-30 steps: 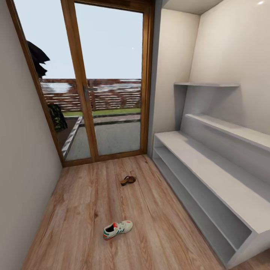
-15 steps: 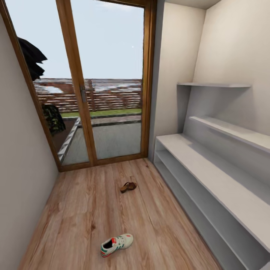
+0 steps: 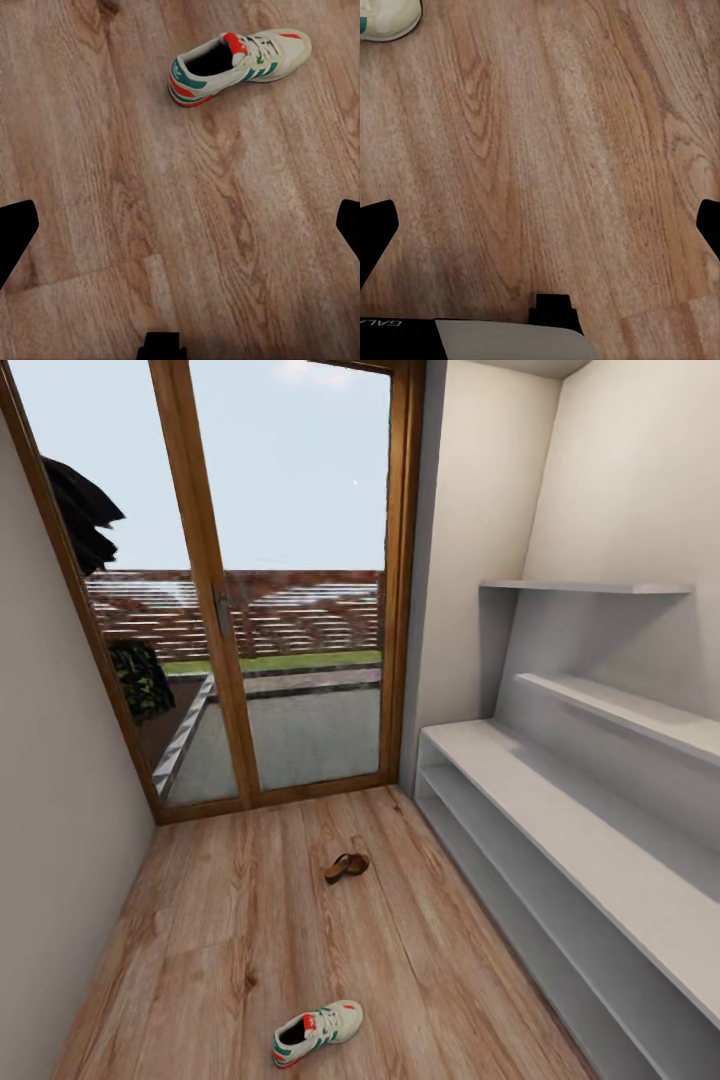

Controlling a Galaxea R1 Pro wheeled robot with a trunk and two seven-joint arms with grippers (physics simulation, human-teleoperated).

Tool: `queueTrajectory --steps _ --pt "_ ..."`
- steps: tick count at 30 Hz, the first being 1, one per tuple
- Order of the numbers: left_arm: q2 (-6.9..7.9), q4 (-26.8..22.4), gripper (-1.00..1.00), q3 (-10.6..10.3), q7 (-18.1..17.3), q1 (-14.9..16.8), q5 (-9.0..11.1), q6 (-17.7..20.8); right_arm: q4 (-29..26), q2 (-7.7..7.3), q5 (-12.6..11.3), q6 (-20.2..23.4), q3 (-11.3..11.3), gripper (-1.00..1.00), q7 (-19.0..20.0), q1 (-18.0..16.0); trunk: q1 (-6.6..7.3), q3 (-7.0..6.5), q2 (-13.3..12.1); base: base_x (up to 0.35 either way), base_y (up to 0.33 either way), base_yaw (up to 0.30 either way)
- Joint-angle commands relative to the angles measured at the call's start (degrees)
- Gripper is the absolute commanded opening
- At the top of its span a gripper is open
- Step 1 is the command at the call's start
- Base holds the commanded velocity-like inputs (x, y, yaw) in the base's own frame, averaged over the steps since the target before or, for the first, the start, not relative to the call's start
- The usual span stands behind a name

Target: Pick up the two gym shoes and the two sandals from the corridor floor and place them onto the hallstand (shoe rack) in the corridor, making sure they are on the rack and not on the floor. Arrange them so the two gym shoes are next to each other and the two sandals are next to each other.

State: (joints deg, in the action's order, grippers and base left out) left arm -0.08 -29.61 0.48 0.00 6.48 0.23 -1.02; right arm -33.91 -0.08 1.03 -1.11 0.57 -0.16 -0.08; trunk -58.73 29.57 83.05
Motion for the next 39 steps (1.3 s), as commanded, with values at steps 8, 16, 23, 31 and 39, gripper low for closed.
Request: queueTrajectory --steps 8,16,23,31,39 --pt "-0.01 0.0 1.0 -0.1 -0.1 0.0 -0.1 -0.1 0.0 0.01 -0.1 -0.1 0.0 1.0 0.0 0.0 0.0 0.05 0.0 0.064 0.019 0.0" --pt "-0.01 0.0 1.0 -0.4 0.1 0.0 -0.6 0.0 0.0 0.0 -0.2 -0.1 -0.2 1.0 0.2 0.0 0.0 0.05 0.0 0.147 0.058 0.0" --pt "0.06 -0.1 1.0 -0.5 -0.5 0.0 -0.3 0.0 -0.1 -0.01 -0.1 -0.2 -0.3 1.0 0.1 0.0 0.0 0.05 0.0 0.011 0.013 -0.002" --pt "0.02 0.0 1.0 -0.6 -0.5 0.0 -0.6 0.0 0.0 0.01 -0.2 -0.1 -0.3 1.0 0.1 0.0 0.0 0.05 0.0 0.001 0.016 -0.154" --pt "-0.01 -0.1 1.0 -0.5 -0.6 0.1 -0.4 0.0 0.0 -0.01 -0.2 -0.1 -0.5 1.0 0.1 0.0 0.0 0.05 0.0 0.006 0.045 -0.015"
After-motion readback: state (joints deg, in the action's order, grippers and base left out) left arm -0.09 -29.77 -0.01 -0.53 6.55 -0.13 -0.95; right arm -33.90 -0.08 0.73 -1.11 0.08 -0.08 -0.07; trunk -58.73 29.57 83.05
